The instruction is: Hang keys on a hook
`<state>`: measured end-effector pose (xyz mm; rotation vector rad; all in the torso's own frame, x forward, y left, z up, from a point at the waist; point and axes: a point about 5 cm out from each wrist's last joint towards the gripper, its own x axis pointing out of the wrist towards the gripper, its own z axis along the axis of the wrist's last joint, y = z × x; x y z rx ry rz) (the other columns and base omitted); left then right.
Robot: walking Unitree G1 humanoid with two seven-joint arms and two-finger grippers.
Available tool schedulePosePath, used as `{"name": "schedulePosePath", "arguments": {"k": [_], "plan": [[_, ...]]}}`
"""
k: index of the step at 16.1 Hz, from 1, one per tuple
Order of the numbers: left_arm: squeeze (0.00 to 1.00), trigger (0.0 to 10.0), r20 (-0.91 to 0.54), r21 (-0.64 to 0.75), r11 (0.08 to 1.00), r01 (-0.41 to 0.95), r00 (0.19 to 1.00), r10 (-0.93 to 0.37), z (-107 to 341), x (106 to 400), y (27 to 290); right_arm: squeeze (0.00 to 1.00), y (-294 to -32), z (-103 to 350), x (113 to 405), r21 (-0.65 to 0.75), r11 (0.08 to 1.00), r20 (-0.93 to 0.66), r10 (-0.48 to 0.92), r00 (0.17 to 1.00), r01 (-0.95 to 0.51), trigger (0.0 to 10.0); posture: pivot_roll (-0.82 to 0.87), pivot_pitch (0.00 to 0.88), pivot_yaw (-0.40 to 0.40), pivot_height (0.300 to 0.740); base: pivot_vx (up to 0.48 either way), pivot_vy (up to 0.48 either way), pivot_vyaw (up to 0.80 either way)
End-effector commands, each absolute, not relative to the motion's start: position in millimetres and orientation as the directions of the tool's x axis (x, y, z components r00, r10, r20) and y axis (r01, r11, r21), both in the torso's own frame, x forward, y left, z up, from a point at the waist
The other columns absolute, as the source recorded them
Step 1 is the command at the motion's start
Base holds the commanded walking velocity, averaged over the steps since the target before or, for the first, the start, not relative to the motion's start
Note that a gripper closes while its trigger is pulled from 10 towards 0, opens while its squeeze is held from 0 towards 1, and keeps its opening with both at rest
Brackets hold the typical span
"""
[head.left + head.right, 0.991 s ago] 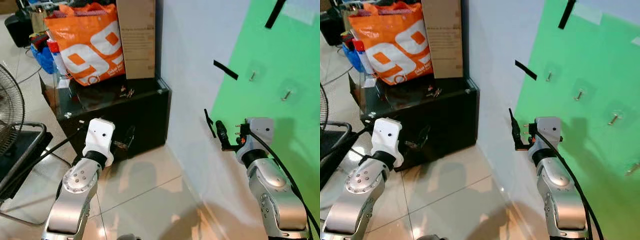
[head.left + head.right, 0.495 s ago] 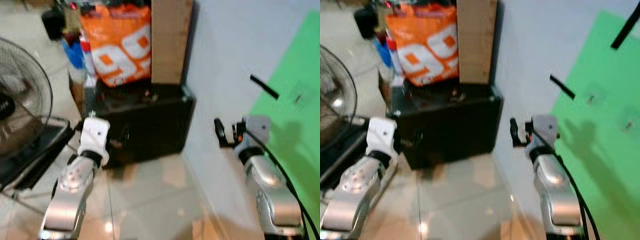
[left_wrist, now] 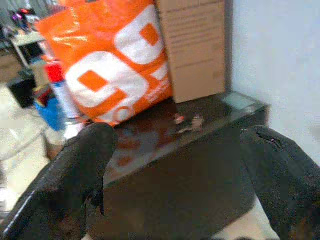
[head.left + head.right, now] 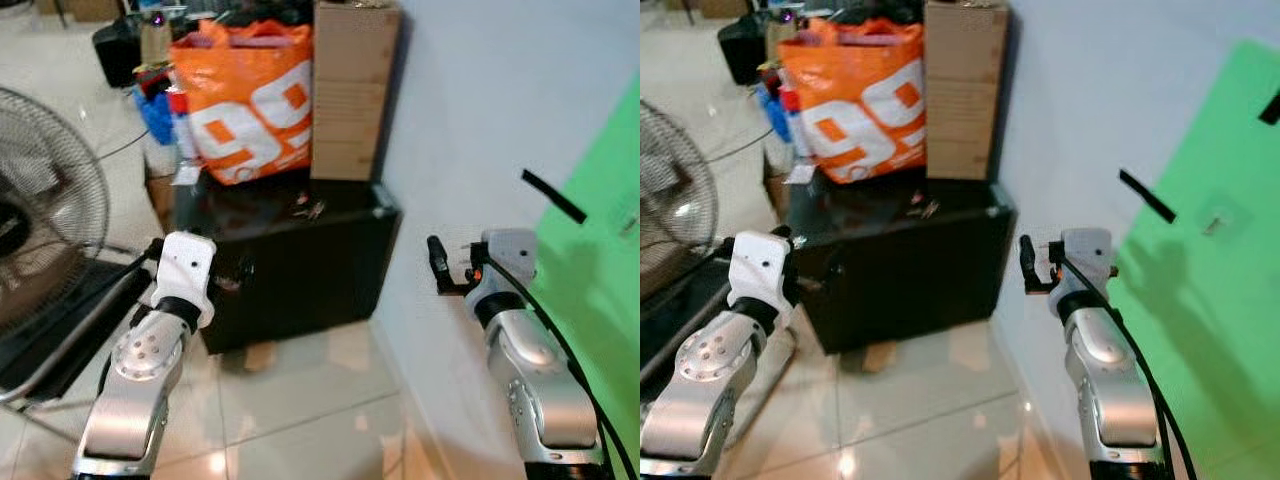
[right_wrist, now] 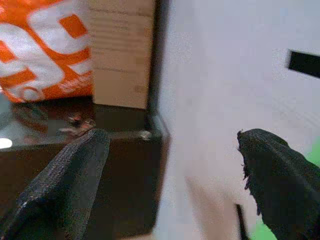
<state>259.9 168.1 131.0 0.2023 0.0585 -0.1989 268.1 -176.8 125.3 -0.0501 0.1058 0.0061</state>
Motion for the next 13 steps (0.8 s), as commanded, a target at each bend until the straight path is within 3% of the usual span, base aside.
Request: {"name": "schedulePosePath", "arguments": {"k": [1,13], "plan": [[0.0,10.0,-0.068,0.196,0.954,0.224,0.974,-0.215,133.4,260.4,163.9,1.0,-180.5,126.2,268.0,-0.049,0.999,-0.1,-0.006,0.995,0.001,10.0,0.03,0.0,-0.014,0.74,0.334,0.0,0.0],[0.0,10.0,-0.07,0.197,0.952,0.236,0.971,-0.227,133.6,261.3,164.1,1.0,-180.0,119.5,267.5,-0.069,0.998,-0.12,0.003,0.993,-0.011,10.0,0.03,0.0,-0.015,0.74,0.354,0.0,0.0]]}}
